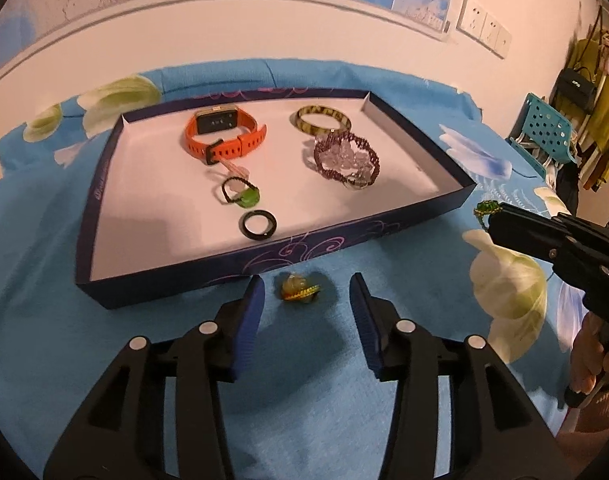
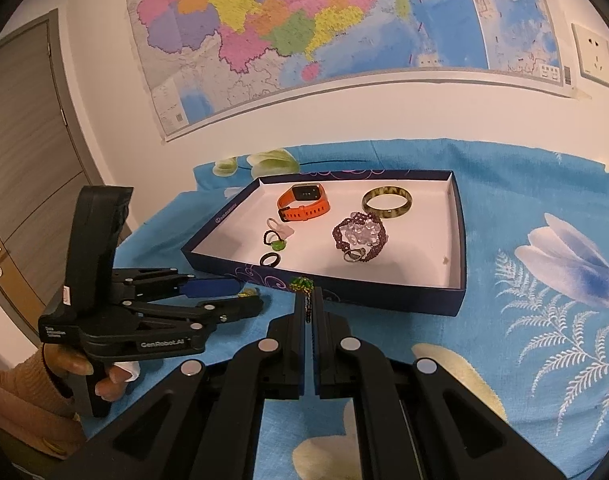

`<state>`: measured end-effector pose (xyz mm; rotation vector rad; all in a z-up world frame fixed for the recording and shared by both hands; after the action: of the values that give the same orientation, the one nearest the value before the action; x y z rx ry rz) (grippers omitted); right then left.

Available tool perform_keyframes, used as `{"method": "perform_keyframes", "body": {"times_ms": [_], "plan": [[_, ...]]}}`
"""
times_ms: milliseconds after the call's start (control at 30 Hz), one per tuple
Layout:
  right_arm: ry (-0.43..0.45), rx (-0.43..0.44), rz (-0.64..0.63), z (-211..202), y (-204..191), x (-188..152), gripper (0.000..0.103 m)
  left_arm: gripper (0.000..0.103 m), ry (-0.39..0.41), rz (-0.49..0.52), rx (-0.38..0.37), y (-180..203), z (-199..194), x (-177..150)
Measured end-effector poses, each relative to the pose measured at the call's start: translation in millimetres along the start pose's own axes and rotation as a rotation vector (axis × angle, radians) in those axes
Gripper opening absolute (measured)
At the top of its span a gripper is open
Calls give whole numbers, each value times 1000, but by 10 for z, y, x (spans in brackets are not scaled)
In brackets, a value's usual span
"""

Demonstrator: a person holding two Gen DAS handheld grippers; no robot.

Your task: Organize jewelry

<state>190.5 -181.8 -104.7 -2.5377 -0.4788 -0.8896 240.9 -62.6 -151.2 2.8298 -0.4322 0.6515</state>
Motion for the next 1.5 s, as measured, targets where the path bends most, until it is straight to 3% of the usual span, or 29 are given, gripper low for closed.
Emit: {"method": "perform_keyframes", "body": {"times_ms": [67, 167, 400, 867, 1500], "plan": [[-2, 4, 0, 12, -2, -5, 2, 38, -5, -2, 11, -3, 33, 11], [-10, 8, -2, 33, -13, -23, 2, 21, -8, -3, 29, -5, 44, 14], [-12, 13, -1, 50, -26, -26, 2, 20, 19, -8, 22, 23, -52, -34], [21, 10, -11, -15, -39, 107, 2, 20, 160, -50, 17, -82, -619, -28], [28, -9, -38, 18, -91, 297, 2, 20, 219, -84, 38, -261, -786, 57]]}}
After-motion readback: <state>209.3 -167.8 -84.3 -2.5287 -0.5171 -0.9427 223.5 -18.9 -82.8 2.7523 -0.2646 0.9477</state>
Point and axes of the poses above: each gripper's, at about its wrist camera, not at the fingertips, and z roughly the way its jaws point, y to its right, x to its top, the point moved 8 cm from there along z, roughly the way its jaws point, and after that the axes turned 13 degrees about -y, right-handed, at the moved point
